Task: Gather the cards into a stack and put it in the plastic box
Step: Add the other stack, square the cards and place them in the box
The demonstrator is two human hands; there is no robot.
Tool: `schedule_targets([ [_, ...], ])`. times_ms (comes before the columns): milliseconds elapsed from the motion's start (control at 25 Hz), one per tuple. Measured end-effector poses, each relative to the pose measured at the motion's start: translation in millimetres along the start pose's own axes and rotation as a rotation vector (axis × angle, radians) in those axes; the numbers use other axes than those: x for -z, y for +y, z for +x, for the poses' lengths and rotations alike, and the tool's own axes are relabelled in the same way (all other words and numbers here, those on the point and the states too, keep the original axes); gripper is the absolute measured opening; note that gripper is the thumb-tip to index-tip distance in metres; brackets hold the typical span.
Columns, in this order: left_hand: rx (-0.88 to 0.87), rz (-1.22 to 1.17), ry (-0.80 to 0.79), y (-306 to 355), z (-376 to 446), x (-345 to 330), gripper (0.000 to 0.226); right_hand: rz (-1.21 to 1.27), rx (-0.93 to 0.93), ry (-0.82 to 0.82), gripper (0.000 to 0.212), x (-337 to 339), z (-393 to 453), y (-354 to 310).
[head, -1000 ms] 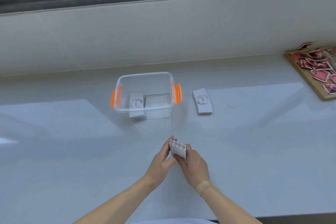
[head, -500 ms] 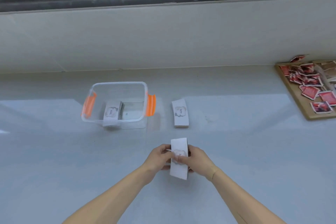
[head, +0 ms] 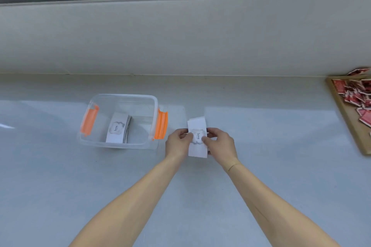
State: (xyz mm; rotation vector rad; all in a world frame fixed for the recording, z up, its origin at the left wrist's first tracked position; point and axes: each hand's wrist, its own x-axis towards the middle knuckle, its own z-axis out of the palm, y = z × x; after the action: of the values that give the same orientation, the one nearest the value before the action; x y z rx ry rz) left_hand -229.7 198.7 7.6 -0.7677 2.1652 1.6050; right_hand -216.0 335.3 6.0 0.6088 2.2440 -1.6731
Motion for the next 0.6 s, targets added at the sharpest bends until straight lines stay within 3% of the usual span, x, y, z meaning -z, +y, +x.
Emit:
schedule_targets([
  [400,-0.043,0.17,0.079,8,34,-21,0.021,-0.288,0.083,0.1,0.027,-12,37,-3],
  [600,-0.034,0.251,0.083,3,36,-19,0.041,-0.239,-0.049,0.136,0.063,-14,34,5],
])
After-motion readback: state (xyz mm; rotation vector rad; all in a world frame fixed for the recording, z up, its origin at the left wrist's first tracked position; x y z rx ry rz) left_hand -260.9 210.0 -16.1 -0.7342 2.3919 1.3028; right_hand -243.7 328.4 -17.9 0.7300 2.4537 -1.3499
